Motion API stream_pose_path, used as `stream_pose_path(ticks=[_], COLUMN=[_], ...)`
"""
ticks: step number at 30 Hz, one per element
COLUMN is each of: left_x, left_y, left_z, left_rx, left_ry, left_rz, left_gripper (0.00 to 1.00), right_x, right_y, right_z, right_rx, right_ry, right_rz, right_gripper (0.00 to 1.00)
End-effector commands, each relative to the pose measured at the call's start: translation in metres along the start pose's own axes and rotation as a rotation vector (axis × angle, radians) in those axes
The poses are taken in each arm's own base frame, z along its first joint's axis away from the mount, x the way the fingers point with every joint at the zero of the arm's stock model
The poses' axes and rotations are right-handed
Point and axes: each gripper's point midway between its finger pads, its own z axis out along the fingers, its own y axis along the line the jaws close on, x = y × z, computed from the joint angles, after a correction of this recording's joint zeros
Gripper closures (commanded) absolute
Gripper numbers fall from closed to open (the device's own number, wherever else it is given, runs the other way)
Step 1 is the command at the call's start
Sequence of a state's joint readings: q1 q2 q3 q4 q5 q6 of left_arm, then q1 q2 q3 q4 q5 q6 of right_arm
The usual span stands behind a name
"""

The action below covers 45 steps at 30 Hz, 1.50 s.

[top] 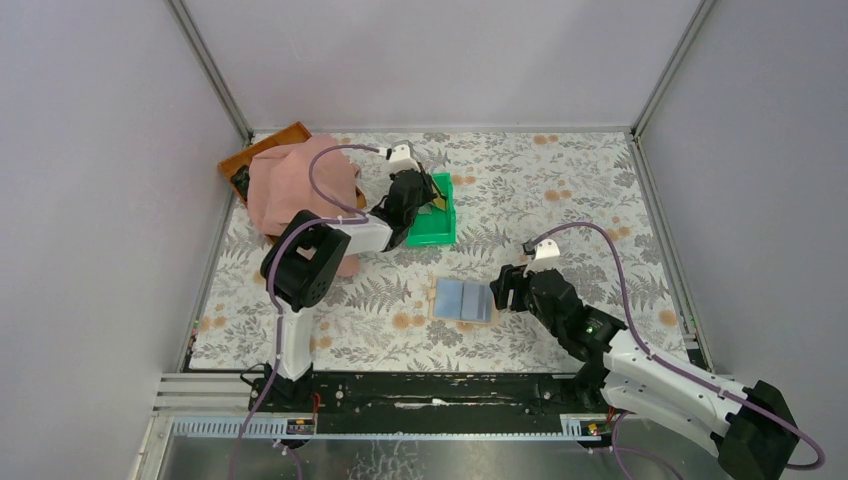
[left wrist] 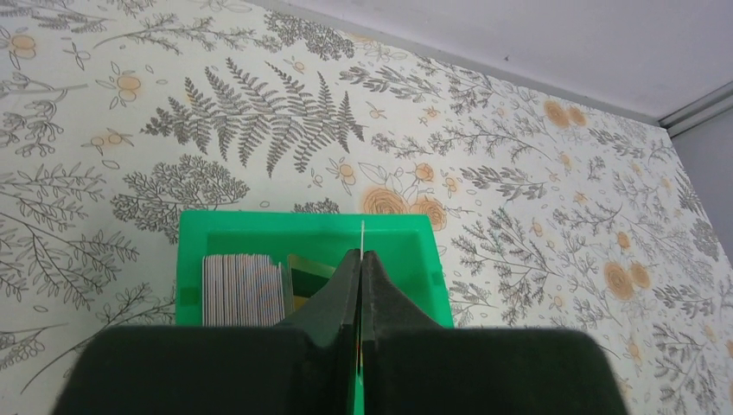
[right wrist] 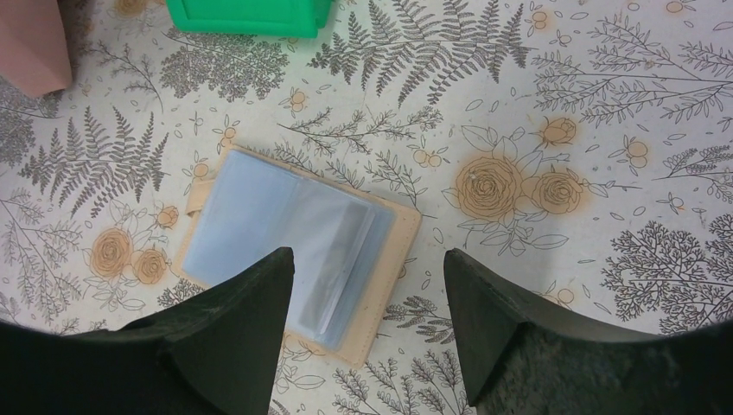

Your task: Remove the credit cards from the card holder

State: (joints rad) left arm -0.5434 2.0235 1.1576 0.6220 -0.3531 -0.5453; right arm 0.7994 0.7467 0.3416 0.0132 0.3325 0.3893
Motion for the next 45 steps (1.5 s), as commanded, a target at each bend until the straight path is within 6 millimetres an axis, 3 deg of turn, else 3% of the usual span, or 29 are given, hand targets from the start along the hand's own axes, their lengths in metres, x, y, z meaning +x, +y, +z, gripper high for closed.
stream_pose_path(ticks=[1, 6, 8, 11, 15, 17, 20, 23, 25, 28, 33, 35, 38, 45], left_x=[-0.009, -0.002, 0.000, 0.001, 0.000, -0.004, -0.016, -0.018, -0.016, -0.016, -0.023, -0.025, -0.020, -0.002], left_y=[0.000, 0.002, 0.003, 0.004, 0.004, 0.005, 0.004, -0.007, -0.018, -0.029, -0.031, -0.034, -0.042, -0.040], left_z=[0.008, 0.011, 0.011, 0.011, 0.009, 0.006, 0.000, -0.001, 0.000, -0.004, -0.011, -0.012, -0.010, 0.001], left_rx=[-0.033, -0.041, -0.044, -0.049, -0.052, -0.061, -0.061, -0.033, -0.010, 0.022, 0.009, 0.012, 0.007, -0.078], left_ry=[-0.038, -0.017, -0.010, 0.000, 0.008, -0.001, -0.022, 0.024, 0.069, 0.102, 0.110, 0.126, 0.188, 0.262], left_rz=[0.041, 0.033, 0.032, 0.036, 0.045, 0.045, 0.051, 0.055, 0.039, 0.006, -0.014, -0.028, -0.065, -0.055], left_gripper=[1.00, 0.92, 0.85, 0.64, 0.49, 0.47, 0.51, 0.72, 0.79, 0.81, 0.80, 0.85, 1.00, 1.00], right_x=[-0.024, -0.022, -0.021, -0.019, -0.019, -0.019, -0.019, -0.019, -0.018, -0.016, -0.014, -0.017, -0.016, -0.016], right_y=[0.004, 0.003, 0.003, 0.002, 0.002, 0.002, 0.002, 0.002, 0.002, 0.001, 0.000, 0.000, -0.001, -0.002], right_z=[0.002, 0.003, 0.003, 0.003, 0.003, 0.003, 0.003, 0.003, 0.003, 0.004, 0.003, 0.002, 0.003, 0.001], right_rx=[0.004, 0.011, 0.009, 0.008, 0.006, 0.006, 0.006, 0.004, 0.004, 0.005, 0.006, 0.004, 0.009, 0.013], right_ry=[-0.076, -0.070, -0.072, -0.069, -0.071, -0.071, -0.076, -0.076, -0.075, -0.073, -0.074, -0.080, -0.079, -0.082], right_rz=[0.007, 0.003, 0.005, 0.004, 0.007, 0.008, 0.013, 0.015, 0.015, 0.018, 0.024, 0.028, 0.026, 0.035], right_gripper=[0.28, 0.28, 0.28, 0.28, 0.28, 0.28, 0.28, 0.28, 0.29, 0.29, 0.30, 0.30, 0.30, 0.30])
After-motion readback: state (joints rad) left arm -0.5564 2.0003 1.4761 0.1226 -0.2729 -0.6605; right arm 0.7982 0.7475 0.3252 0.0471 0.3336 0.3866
